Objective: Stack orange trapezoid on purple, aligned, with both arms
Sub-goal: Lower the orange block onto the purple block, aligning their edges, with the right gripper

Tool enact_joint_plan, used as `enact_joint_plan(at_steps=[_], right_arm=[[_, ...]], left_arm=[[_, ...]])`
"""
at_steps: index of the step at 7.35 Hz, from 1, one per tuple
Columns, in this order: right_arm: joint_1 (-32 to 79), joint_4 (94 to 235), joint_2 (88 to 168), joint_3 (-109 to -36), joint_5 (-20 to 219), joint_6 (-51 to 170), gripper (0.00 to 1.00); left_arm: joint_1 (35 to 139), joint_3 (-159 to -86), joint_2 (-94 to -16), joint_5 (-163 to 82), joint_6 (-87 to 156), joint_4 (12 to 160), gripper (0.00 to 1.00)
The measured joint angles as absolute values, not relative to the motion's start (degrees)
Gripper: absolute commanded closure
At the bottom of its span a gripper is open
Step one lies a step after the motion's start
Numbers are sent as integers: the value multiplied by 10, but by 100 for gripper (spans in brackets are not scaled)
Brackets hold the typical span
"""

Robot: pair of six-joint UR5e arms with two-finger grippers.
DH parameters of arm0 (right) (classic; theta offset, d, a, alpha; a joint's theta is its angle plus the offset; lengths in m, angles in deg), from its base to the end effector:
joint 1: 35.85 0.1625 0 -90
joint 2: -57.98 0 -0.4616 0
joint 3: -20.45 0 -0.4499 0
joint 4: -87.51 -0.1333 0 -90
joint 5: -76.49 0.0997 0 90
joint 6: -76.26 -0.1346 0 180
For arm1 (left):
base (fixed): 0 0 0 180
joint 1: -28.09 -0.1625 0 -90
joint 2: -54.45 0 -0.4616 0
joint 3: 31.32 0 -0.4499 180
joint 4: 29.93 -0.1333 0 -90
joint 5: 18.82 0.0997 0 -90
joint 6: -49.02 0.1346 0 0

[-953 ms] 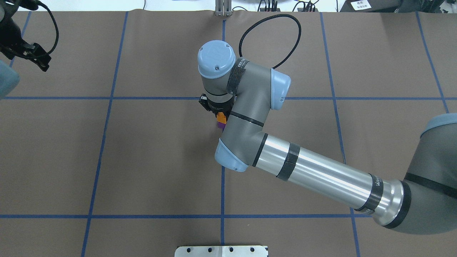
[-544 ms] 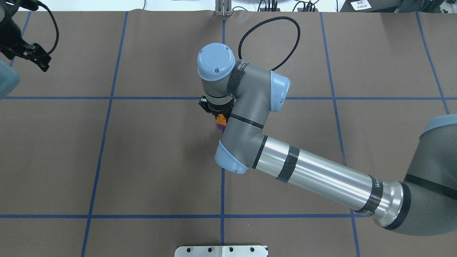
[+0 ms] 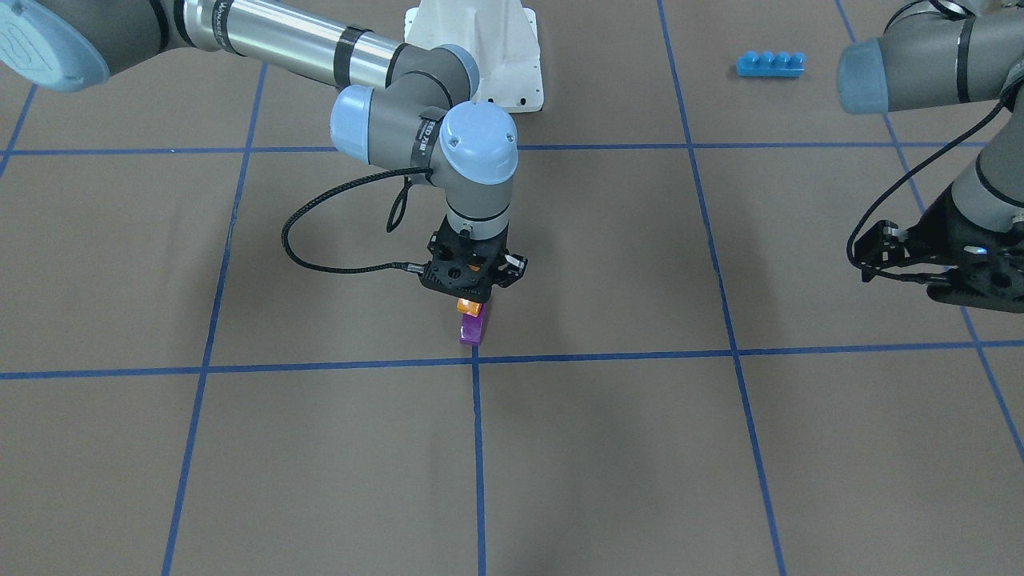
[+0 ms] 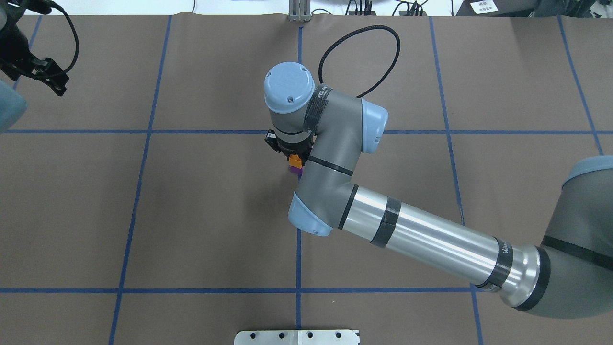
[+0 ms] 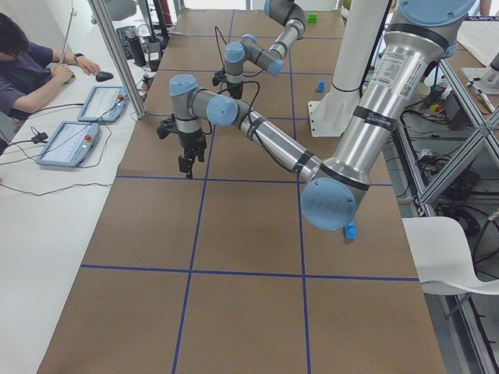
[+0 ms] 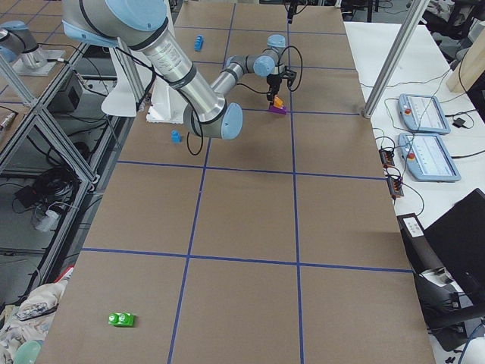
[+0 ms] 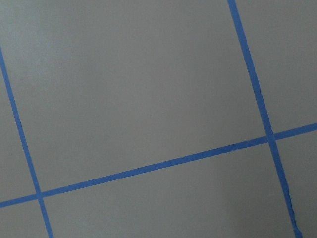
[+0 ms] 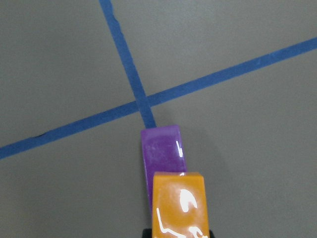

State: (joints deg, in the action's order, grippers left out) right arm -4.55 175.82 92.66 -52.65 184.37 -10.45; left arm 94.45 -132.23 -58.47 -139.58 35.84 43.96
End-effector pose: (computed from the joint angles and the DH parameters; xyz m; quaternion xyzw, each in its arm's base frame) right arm -0.7134 -0.5414 0.1793 -0.0387 -0.3668 0.1729 0.9133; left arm 0.2151 -0.6521 0.4170 0.0581 0.2955 0.1275 0.9450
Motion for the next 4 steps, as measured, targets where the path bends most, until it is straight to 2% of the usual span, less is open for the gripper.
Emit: enact_joint_plan(at_steps=[2,3,4], right_arm=[[-49,1735,927,-516,1838,-104,100],[-50,1730,928,-514,1837,-104,59],[-50,1727,928,-513,1837,-103,1]], left_arm=[[944,-1320,-585,-1396,358,439,0],[944,-1318,-584,-1396,358,439,0],[944,-1317,-584,-1396,358,439,0]])
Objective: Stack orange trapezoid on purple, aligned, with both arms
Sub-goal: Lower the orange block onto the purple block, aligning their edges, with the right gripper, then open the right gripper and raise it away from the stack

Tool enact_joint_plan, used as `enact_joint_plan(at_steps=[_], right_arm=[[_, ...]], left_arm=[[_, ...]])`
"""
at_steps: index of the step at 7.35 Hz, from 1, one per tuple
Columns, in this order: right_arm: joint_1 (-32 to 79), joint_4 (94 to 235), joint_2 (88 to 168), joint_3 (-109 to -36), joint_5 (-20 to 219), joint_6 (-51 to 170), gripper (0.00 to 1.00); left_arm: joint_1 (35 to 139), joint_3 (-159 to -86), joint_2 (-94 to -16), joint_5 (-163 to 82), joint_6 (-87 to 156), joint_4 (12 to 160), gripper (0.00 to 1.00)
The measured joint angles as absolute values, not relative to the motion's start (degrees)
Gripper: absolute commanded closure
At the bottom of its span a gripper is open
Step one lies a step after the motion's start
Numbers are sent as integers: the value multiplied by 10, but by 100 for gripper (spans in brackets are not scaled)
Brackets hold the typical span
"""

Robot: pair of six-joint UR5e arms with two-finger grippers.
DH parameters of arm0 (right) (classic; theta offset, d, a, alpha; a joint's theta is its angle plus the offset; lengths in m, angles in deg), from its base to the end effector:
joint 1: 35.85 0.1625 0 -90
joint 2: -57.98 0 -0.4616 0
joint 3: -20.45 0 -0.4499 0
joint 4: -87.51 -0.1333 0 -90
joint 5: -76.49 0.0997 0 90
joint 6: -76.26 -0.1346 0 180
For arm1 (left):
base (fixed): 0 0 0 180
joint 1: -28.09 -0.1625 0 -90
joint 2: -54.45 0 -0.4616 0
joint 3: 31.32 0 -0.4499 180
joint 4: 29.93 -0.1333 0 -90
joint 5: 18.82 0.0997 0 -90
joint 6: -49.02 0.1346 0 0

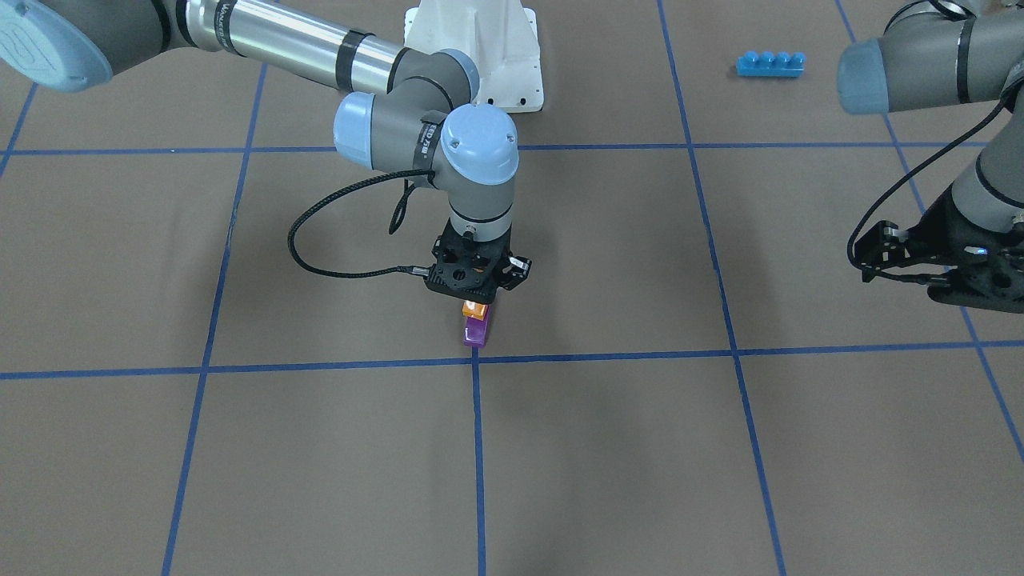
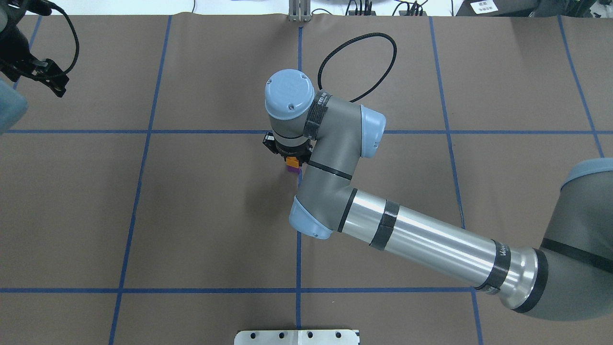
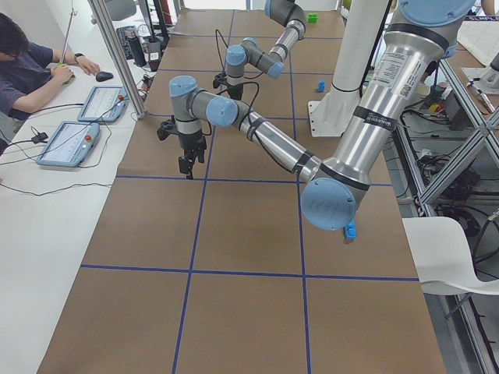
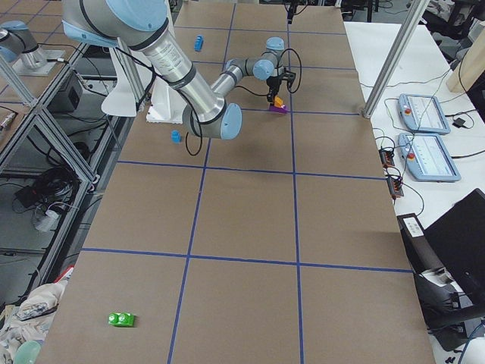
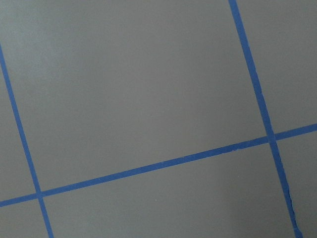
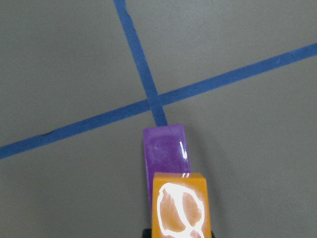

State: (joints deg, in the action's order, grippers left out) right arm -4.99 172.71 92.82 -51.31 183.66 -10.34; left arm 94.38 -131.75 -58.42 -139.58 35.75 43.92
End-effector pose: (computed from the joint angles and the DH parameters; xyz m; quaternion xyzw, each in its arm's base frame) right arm -0.7233 -0.5412 0.1856 -0.0296 -0.3776 0.1677 0.9102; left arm 0.2163 -0.6529 0.4219 0.0532 0.2943 0.1261 0.9459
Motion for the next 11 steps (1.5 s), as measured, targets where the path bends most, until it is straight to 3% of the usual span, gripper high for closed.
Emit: enact_joint_plan(at_steps=[4,6,9,11], right_arm=[[-28,1731,927,-530,1853,-102,0],[17,1770,949,-595,1895,-87,0],[134,1851,1097,-775,1977,88,0],[241,1855,1209,-824,2049,251,0]], left_arm=[[944,-1318,-584,-1396,361,443,0],[949,-1323,-576,-1399,370,465,0],[1003,-1324,-539,-1425,470,484,0],[1060,-1322,-502,-1456,539,485,0]])
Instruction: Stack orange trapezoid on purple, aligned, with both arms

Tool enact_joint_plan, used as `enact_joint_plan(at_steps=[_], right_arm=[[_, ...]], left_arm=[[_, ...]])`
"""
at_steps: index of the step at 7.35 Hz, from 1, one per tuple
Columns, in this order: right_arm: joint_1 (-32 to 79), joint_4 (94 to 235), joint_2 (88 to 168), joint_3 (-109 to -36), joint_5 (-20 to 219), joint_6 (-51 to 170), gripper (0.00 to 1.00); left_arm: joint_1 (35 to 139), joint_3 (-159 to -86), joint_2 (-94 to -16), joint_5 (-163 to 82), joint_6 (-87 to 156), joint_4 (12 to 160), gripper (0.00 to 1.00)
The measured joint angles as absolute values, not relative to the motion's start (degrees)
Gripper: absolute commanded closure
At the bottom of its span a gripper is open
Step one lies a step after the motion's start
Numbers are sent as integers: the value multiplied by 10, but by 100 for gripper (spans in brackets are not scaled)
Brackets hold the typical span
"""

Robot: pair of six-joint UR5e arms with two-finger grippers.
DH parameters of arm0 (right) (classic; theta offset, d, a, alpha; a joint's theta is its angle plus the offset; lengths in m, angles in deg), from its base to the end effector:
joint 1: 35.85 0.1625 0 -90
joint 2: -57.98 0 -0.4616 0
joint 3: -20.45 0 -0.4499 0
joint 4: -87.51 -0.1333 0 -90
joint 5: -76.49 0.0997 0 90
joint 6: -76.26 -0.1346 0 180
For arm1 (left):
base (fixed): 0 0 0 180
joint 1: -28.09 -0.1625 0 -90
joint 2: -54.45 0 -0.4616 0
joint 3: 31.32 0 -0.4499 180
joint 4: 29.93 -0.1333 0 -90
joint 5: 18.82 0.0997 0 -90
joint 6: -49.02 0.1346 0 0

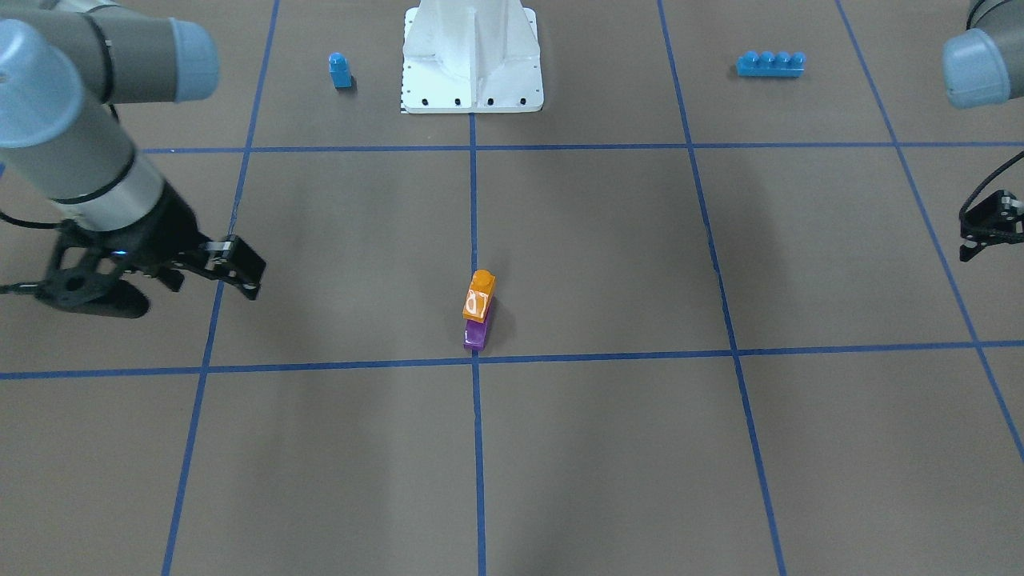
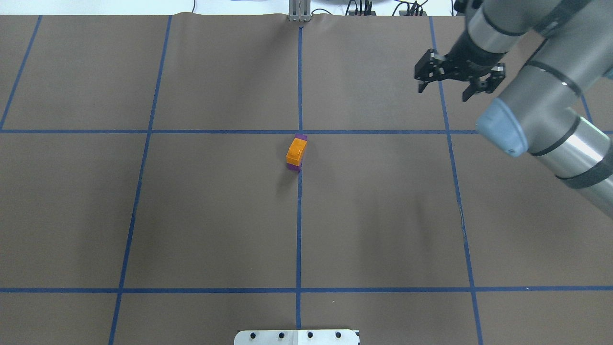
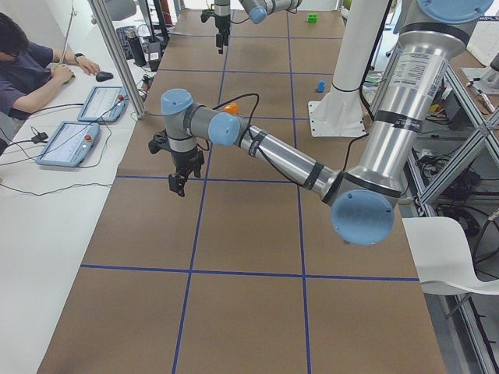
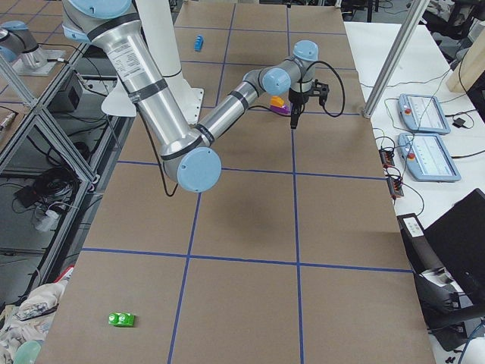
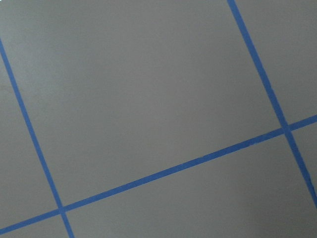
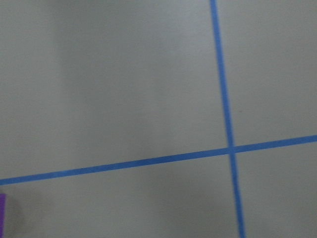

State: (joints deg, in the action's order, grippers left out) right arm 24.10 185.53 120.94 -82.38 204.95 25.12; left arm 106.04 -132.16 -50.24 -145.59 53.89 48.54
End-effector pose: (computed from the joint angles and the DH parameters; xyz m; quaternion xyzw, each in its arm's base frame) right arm -0.3053 -0.6268 0.3222 -0.0094 -0.4091 0.0773 0.9092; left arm 0.0833 -0.6426 0.4956 0.0958 0.3197 0.1766 0.9260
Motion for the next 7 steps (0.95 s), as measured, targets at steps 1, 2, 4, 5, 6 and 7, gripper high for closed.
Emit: enact_joint_plan(at_steps=[1,2,4,5,6,7], right_arm=[[293,1855,1261,-831,2079,340,0],[339,1854,1313,-834,2099,430,0],[417,1852,1406,-833,2112,588,0],[441,1847,1433,-829,2119,634,0],[458,1839,1452,-824,2128,659,0],[479,1822,1472,-811,2135,673,0]], left_arm=[[1081,-1322,-486,-1462,550,486,0],[1096,-1323,-473,-1476,554,486,0],[1113,-1323,-453,-1505,556,493,0],[1124,-1326,-429,-1511,557,497,0],[1145,-1327,-403,-1514,557,502,0],[1166,-1324,-383,-1515,558,505,0]])
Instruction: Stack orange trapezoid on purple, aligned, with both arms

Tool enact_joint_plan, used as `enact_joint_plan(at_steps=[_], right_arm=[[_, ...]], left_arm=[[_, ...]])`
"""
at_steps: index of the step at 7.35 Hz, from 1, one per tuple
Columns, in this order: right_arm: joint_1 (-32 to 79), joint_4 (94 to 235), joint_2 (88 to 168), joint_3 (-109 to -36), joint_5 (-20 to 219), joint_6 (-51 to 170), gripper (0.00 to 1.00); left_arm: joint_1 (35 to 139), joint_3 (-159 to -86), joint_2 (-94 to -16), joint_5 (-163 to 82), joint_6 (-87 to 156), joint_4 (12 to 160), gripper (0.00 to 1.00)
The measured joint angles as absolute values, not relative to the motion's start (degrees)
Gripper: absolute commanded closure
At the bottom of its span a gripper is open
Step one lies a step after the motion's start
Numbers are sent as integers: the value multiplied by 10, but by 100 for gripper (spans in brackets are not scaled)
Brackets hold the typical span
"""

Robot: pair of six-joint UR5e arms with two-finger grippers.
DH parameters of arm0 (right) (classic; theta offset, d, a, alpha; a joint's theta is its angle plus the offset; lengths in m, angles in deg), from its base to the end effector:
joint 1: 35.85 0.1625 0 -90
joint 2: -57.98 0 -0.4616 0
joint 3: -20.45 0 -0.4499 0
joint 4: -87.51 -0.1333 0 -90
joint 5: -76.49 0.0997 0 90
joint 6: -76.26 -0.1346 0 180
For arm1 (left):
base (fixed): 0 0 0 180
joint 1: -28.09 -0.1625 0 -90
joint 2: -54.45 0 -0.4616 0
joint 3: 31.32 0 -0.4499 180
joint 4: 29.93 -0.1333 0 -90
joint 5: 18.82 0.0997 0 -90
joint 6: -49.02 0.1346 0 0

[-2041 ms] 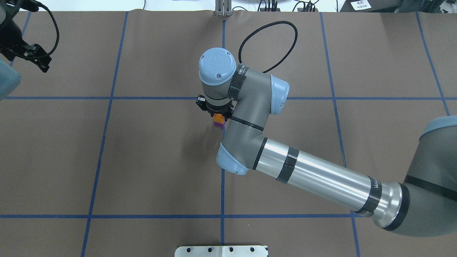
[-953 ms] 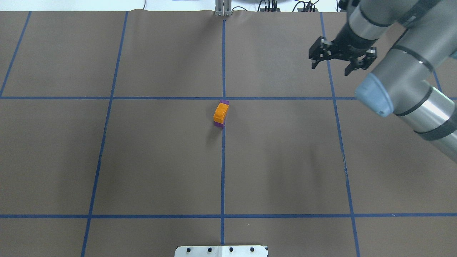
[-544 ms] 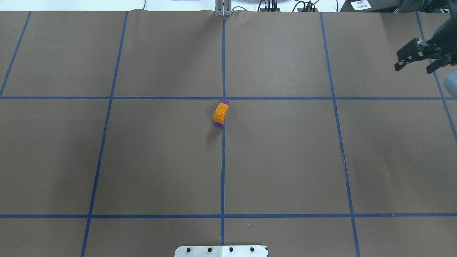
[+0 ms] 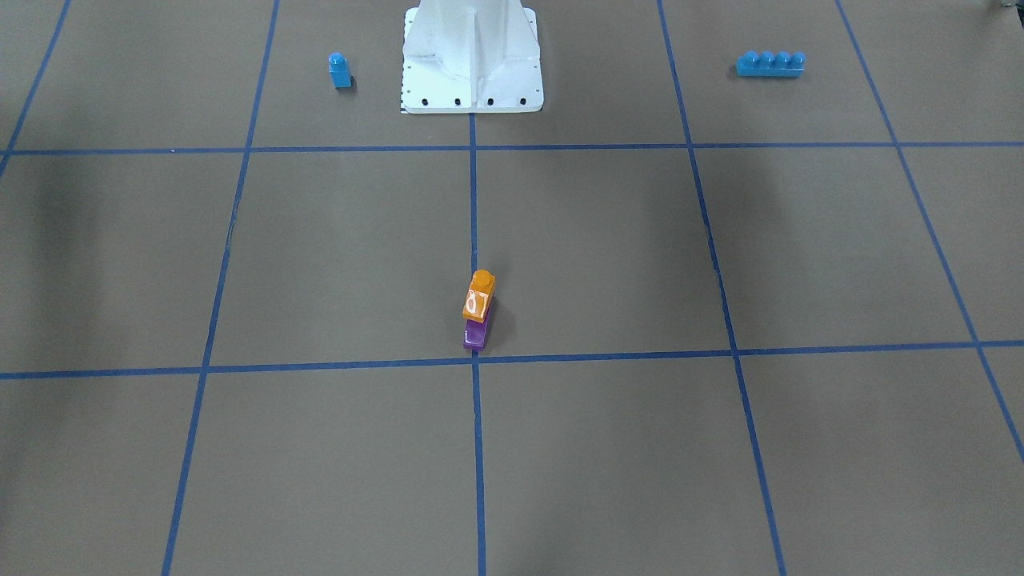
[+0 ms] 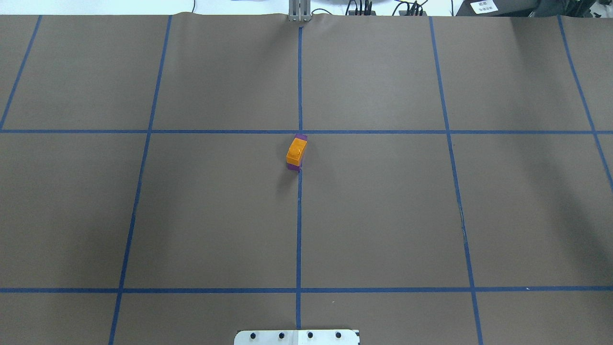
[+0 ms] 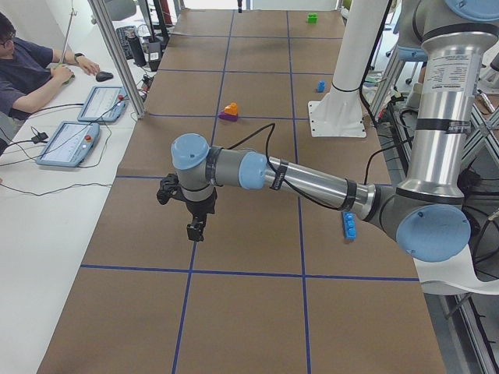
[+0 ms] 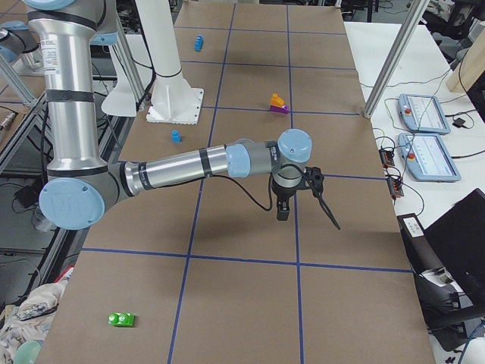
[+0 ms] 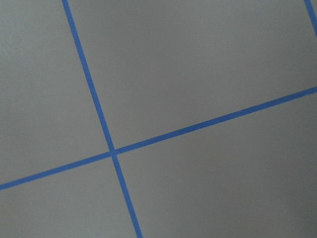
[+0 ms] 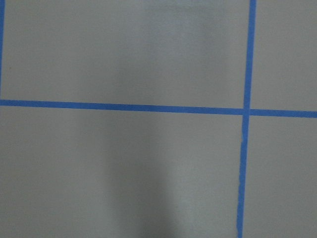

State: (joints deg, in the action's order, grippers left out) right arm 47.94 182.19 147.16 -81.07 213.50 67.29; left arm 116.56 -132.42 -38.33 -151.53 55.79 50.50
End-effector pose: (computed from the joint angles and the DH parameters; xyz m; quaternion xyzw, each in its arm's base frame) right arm -0.0256 -0.5577 0.6056 0.0082 -0.4025 -0.0046 0.9154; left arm -0.0269 -0.5669 0.6068 0.0516 0.3619 0.0810 0.9273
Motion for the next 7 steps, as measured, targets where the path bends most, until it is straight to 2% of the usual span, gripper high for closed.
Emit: enact_joint_plan(at_steps=[3,7], right_arm=[[546,1789,1505,-790,2146,683,0],[561,1791,1527,-793,2148,684,0]], left_arm=[[1196,-1299,-352,-1510,587,505,0],[1199,-1277,-329,-1509,599,513,0]])
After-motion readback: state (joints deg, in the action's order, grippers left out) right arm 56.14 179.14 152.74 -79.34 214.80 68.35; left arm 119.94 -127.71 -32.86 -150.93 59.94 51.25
